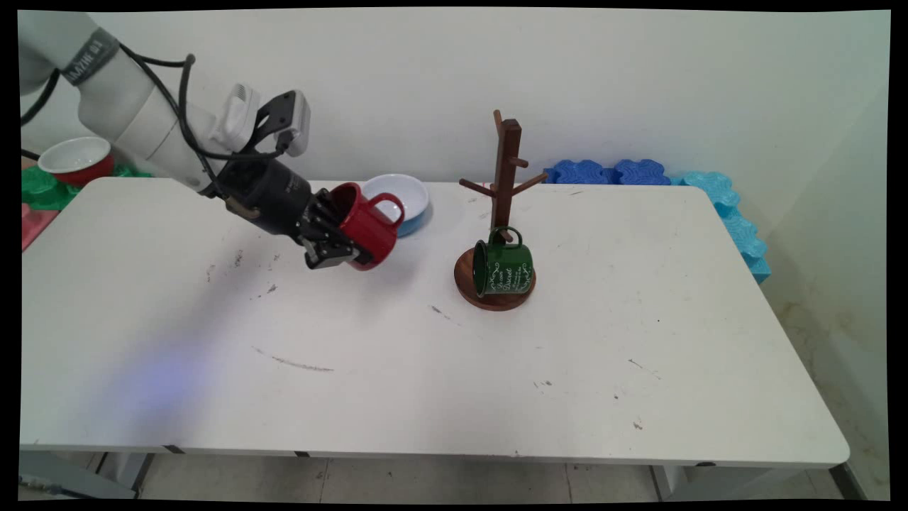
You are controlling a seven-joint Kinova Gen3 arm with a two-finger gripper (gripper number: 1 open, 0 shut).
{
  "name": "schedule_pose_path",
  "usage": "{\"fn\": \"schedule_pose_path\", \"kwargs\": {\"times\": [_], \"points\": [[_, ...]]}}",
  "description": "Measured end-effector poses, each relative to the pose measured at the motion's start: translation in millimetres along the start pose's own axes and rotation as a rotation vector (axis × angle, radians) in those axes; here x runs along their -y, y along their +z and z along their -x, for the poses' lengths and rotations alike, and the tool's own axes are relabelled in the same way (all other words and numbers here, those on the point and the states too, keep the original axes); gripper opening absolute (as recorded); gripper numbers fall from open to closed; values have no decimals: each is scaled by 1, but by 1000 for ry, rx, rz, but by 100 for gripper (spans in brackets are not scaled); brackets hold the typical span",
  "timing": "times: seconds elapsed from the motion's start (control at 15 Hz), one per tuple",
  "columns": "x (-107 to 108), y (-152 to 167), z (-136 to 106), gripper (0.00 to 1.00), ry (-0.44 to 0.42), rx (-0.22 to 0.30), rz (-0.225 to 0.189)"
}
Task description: Place the picked object on the table
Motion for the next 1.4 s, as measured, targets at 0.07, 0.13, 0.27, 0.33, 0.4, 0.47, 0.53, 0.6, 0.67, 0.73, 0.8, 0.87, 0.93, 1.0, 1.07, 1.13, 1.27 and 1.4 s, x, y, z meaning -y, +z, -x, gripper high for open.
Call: {"fn": "schedule_pose_path", "kwargs": {"times": [0.07, 0.13, 0.27, 0.33, 0.4, 0.47, 0.53, 0.6, 0.67, 0.73, 0.8, 0.87, 0.93, 1.0, 1.07, 1.13, 1.27, 1.4], "points": [[4, 1, 4, 0, 14, 13, -10], [9, 2, 9, 0, 27, 26, -21], [17, 5, 17, 0, 51, 51, -40], [21, 6, 21, 0, 63, 64, -49], [25, 8, 25, 0, 73, 75, -57], [29, 10, 29, 0, 84, 88, -65], [33, 12, 34, 0, 94, 101, -73], [37, 14, 38, 0, 101, 113, -80], [41, 16, 43, 0, 110, 126, -87], [46, 18, 47, 0, 118, 139, -94], [50, 20, 52, 0, 124, 150, -100], [54, 22, 57, 0, 130, 163, -105], [58, 25, 62, 0, 136, 176, -109], [61, 27, 66, 0, 140, 186, -111], [63, 28, 68, 0, 143, 193, -112], [66, 31, 72, 0, 147, 202, -113], [71, 36, 80, 0, 155, 221, -113], [75, 41, 86, 0, 160, 236, -113]]}}
